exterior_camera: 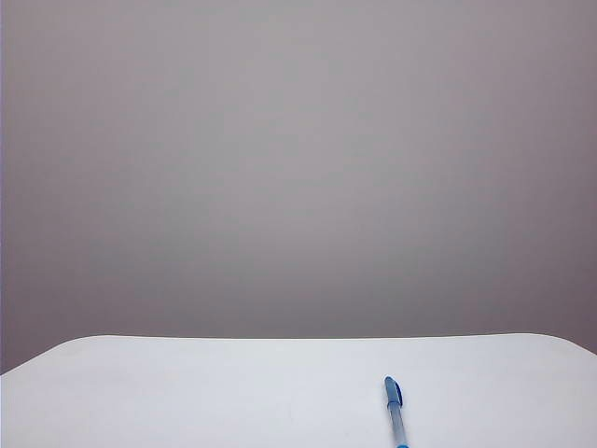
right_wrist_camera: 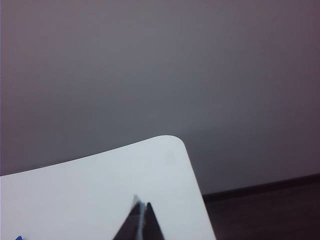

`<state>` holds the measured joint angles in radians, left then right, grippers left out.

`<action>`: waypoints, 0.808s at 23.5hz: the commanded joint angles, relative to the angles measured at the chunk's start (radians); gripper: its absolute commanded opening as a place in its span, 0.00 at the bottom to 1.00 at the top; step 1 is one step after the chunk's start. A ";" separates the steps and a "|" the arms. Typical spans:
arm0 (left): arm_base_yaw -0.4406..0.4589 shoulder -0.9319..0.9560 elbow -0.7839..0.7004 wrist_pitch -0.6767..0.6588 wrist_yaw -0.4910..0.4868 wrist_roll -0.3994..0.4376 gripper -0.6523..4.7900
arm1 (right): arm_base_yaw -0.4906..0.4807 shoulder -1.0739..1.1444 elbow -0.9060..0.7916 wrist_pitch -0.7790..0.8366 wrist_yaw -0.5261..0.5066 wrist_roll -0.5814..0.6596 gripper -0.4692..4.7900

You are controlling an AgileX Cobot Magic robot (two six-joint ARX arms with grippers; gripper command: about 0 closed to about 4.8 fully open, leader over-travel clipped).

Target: Pick up the pen and remove the cap.

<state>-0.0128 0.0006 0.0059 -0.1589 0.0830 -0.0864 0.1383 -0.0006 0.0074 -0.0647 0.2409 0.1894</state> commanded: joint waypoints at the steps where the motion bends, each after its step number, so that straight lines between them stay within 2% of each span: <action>1: 0.000 0.000 0.000 0.017 0.000 0.001 0.11 | 0.001 0.000 -0.004 0.018 -0.032 0.020 0.09; 4: 0.000 0.000 0.000 0.018 0.000 0.001 0.11 | 0.003 0.000 -0.004 0.018 -0.086 0.047 0.09; 9: 0.000 0.000 0.000 0.018 0.000 0.000 0.11 | 0.004 0.000 -0.004 0.017 -0.085 0.047 0.09; 11: 0.000 0.000 0.002 0.025 0.014 -0.008 0.11 | 0.005 0.000 -0.002 0.020 -0.126 0.050 0.09; 12: 0.000 0.000 0.003 0.036 0.033 -0.028 0.11 | 0.005 0.000 -0.002 0.029 -0.163 0.064 0.09; 13: 0.000 0.000 0.017 0.054 0.077 -0.083 0.11 | 0.005 0.000 0.000 0.058 -0.225 0.122 0.09; 14: 0.000 0.000 0.028 0.056 0.080 -0.115 0.11 | 0.006 0.000 0.006 0.062 -0.240 0.150 0.08; 15: 0.000 0.001 0.057 0.056 0.079 -0.186 0.11 | 0.005 0.004 0.037 0.033 -0.240 0.188 0.08; 19: -0.001 0.018 0.127 0.047 0.081 -0.213 0.11 | 0.005 0.005 0.142 -0.091 -0.200 0.180 0.08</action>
<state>-0.0132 0.0048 0.1112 -0.1131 0.1570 -0.2871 0.1436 0.0055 0.1223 -0.1265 0.0162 0.3710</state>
